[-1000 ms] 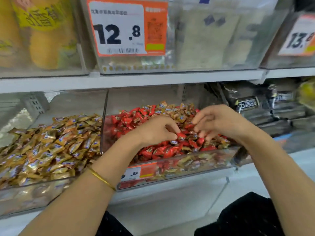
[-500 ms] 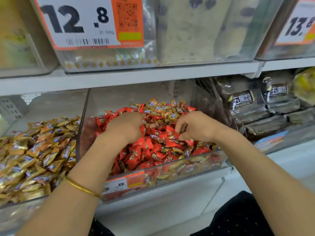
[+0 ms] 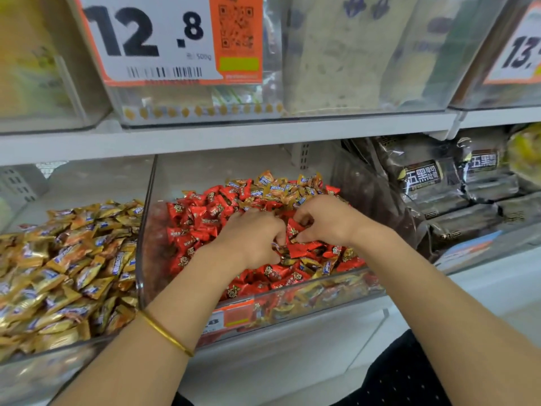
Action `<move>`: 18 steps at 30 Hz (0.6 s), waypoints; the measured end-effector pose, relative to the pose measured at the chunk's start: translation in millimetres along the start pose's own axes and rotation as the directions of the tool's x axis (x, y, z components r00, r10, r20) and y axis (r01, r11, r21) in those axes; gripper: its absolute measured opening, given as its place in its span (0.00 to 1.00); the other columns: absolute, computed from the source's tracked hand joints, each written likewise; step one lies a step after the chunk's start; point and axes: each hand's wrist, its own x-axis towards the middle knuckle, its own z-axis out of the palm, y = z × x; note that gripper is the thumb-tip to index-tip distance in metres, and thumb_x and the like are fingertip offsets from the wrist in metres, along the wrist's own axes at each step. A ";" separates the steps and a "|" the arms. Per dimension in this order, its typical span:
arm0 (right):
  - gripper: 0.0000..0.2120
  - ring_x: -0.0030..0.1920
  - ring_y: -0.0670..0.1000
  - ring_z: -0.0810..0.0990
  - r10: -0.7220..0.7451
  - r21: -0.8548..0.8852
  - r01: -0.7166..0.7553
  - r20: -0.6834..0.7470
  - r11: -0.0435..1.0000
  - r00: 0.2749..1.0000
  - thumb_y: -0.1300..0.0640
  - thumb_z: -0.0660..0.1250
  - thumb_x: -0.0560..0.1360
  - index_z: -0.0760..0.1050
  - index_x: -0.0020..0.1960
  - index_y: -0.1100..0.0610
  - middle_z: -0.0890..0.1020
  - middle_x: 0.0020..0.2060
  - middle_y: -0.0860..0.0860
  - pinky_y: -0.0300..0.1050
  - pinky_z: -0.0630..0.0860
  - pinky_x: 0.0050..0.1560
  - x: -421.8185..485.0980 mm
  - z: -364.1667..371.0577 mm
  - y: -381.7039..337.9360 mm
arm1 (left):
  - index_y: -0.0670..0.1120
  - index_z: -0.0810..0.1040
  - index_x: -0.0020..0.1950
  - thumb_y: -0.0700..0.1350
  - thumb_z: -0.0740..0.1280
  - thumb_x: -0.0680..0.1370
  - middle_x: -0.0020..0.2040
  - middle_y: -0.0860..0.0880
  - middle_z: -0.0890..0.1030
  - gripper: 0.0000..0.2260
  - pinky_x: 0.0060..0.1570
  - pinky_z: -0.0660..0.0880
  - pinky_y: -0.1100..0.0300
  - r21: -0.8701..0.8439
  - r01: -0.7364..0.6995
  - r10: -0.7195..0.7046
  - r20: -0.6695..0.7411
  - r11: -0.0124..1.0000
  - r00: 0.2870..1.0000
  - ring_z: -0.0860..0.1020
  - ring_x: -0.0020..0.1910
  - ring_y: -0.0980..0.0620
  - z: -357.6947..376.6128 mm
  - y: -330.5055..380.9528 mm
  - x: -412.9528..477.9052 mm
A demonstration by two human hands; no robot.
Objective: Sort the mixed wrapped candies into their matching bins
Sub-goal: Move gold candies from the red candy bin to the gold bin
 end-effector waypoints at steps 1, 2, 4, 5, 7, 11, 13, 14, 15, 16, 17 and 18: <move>0.15 0.52 0.55 0.79 0.014 -0.026 -0.014 -0.004 1.000 1.000 0.54 0.73 0.71 0.80 0.53 0.62 0.82 0.51 0.55 0.51 0.76 0.54 1.7 2.2 0.3 | 0.52 0.76 0.54 0.49 0.71 0.73 0.58 0.53 0.76 0.11 0.63 0.62 0.51 0.000 0.019 -0.019 -0.024 1.000 1.000 0.68 0.63 0.50 0.5 -3.2 0.4; 0.14 0.51 0.57 0.80 0.034 -0.036 -0.034 -0.001 0.999 0.999 0.55 0.73 0.71 0.80 0.51 0.64 0.82 0.50 0.57 0.52 0.76 0.53 3.6 3.3 0.0 | 0.52 0.77 0.52 0.49 0.71 0.73 0.57 0.53 0.76 0.10 0.63 0.62 0.51 0.000 0.038 -0.038 -0.052 0.999 0.998 0.69 0.62 0.50 -0.4 -5.8 -0.4; 0.12 0.50 0.56 0.81 0.094 -0.013 -0.093 0.032 0.996 0.995 0.54 0.71 0.72 0.81 0.48 0.63 0.83 0.47 0.57 0.52 0.77 0.54 6.1 4.3 -0.6 | 0.53 0.76 0.49 0.49 0.70 0.73 0.54 0.53 0.78 0.06 0.62 0.63 0.51 -0.003 0.087 -0.086 -0.107 0.996 0.990 0.71 0.60 0.50 -3.3 -11.3 -2.7; 0.12 0.50 0.56 0.81 0.122 0.005 -0.123 0.045 0.992 0.991 0.54 0.71 0.73 0.82 0.48 0.63 0.83 0.48 0.56 0.51 0.77 0.55 6.4 4.1 -1.2 | 0.52 0.76 0.47 0.48 0.70 0.74 0.53 0.53 0.78 0.05 0.61 0.64 0.51 -0.009 0.112 -0.112 -0.139 0.994 0.984 0.72 0.59 0.50 -4.6 -13.9 -3.8; 0.14 0.49 0.57 0.82 0.146 0.060 -0.146 0.007 0.987 0.989 0.54 0.70 0.74 0.81 0.47 0.66 0.84 0.47 0.58 0.51 0.77 0.54 3.8 0.7 0.1 | 0.51 0.75 0.47 0.48 0.69 0.74 0.50 0.53 0.78 0.05 0.58 0.66 0.53 -0.050 0.146 -0.153 -0.191 0.988 0.970 0.73 0.56 0.49 -6.6 -16.7 -5.1; 0.14 0.34 0.54 0.77 0.166 0.294 -0.100 -0.209 0.951 0.964 0.61 0.67 0.76 0.70 0.34 0.65 0.76 0.32 0.61 0.29 0.72 0.34 -14.5 -14.8 7.2 | 0.49 0.73 0.40 0.47 0.71 0.73 0.37 0.57 0.73 0.08 0.52 0.72 0.53 -0.311 0.097 -0.176 -0.239 0.945 0.955 0.73 0.45 0.52 -12.4 -12.8 -8.4; 0.11 0.39 0.51 0.82 0.208 0.485 -0.054 -0.270 0.873 0.940 0.66 0.63 0.75 0.66 0.36 0.60 0.79 0.35 0.65 0.36 0.76 0.39 -22.4 -17.9 10.7 | 0.48 0.72 0.38 0.47 0.71 0.73 0.36 0.56 0.72 0.09 0.45 0.71 0.56 -0.375 0.062 -0.173 -0.269 0.925 0.948 0.73 0.40 0.54 -14.4 -9.9 -9.3; 0.10 0.41 0.53 0.83 0.225 0.602 -0.026 -0.258 0.798 0.939 0.67 0.61 0.75 0.64 0.37 0.59 0.80 0.37 0.67 0.44 0.77 0.41 -26.0 -19.3 10.3 | 0.48 0.71 0.38 0.47 0.71 0.73 0.36 0.55 0.73 0.10 0.41 0.70 0.57 -0.388 0.052 -0.170 -0.275 0.920 0.946 0.72 0.38 0.55 -14.8 -8.8 -9.5; 0.10 0.39 0.54 0.83 0.229 0.694 -0.010 -0.225 0.720 0.947 0.69 0.59 0.75 0.63 0.39 0.59 0.80 0.37 0.67 0.50 0.77 0.40 -29.4 -20.1 8.5 | 0.48 0.71 0.39 0.48 0.71 0.73 0.36 0.54 0.73 0.10 0.39 0.69 0.57 -0.391 0.048 -0.166 -0.274 0.919 0.947 0.72 0.36 0.55 -14.6 -8.1 -9.1; 0.08 0.34 0.53 0.81 0.215 0.737 -0.016 -0.176 0.675 0.961 0.69 0.57 0.76 0.63 0.41 0.59 0.79 0.33 0.63 0.52 0.78 0.38 -32.1 -20.3 6.1 | 0.47 0.71 0.39 0.48 0.71 0.73 0.36 0.53 0.74 0.10 0.38 0.68 0.58 -0.387 0.047 -0.162 -0.269 0.921 0.949 0.72 0.35 0.55 -14.1 -7.2 -8.9; 0.06 0.28 0.51 0.76 0.180 0.724 -0.034 -0.126 0.689 0.976 0.68 0.55 0.77 0.65 0.43 0.60 0.76 0.29 0.57 0.51 0.77 0.34 -34.0 -19.6 4.0 | 0.47 0.71 0.40 0.49 0.71 0.73 0.36 0.53 0.74 0.10 0.37 0.69 0.57 -0.374 0.050 -0.158 -0.264 0.926 0.952 0.73 0.36 0.54 -13.4 -6.3 -8.5; 0.07 0.25 0.48 0.72 0.125 0.671 -0.045 -0.072 0.740 0.990 0.67 0.54 0.77 0.68 0.44 0.59 0.74 0.26 0.52 0.47 0.75 0.30 -36.0 -18.9 1.4 | 0.47 0.71 0.41 0.49 0.71 0.73 0.36 0.52 0.74 0.10 0.38 0.69 0.56 -0.358 0.052 -0.155 -0.266 0.932 0.952 0.73 0.36 0.53 -12.9 -5.3 -8.3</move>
